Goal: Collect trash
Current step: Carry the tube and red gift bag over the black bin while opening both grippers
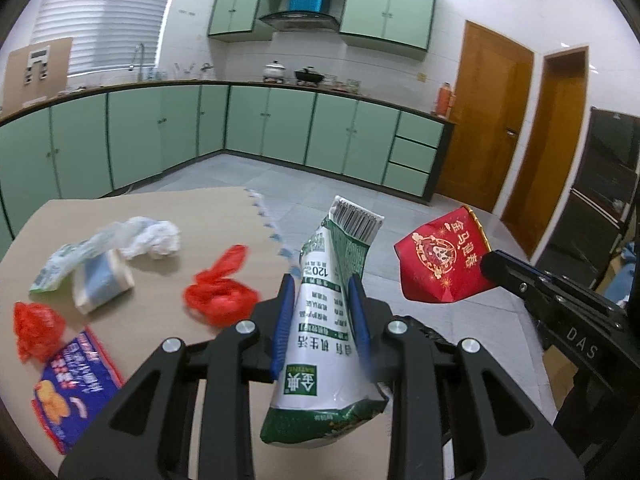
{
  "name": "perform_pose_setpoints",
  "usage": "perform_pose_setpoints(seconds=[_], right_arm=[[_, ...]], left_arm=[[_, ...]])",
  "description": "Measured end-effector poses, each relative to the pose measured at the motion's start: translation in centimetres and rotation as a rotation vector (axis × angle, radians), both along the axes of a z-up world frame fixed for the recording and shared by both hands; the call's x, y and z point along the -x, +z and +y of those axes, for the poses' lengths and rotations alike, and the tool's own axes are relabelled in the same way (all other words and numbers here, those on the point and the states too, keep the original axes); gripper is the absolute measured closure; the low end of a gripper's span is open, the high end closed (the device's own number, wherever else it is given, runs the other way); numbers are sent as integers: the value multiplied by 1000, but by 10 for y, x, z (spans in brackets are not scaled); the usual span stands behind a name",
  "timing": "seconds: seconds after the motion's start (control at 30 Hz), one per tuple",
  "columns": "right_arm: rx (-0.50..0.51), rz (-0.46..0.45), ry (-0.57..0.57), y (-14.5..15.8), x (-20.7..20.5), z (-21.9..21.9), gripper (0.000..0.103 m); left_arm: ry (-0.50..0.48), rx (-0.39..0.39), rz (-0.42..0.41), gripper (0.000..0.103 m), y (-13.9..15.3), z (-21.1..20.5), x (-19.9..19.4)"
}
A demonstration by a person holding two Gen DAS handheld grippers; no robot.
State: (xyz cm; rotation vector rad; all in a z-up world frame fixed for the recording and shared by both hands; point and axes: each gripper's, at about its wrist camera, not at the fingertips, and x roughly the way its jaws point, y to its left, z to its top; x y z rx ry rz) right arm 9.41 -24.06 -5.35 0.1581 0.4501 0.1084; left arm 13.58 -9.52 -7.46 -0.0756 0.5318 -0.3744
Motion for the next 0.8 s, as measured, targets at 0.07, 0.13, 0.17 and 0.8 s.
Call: perform_pose_setpoints(seconds=[0.07,0.13,0.17,0.8], right_arm=[[0,1,-21,-1,4,-8,97],[-2,4,-48,-2,9,-20,97],[-2,6,-60,-4,11,-25,97],[3,132,-220,-60,14,-105,97]], left_arm=[[-25,-3,0,77,-2,-14,0],[-48,-8,-1,77,-4,-26,0],[-63,-12,-3,77,-6,-34,0],[-212,-60,54,82,-47,-136,-26]])
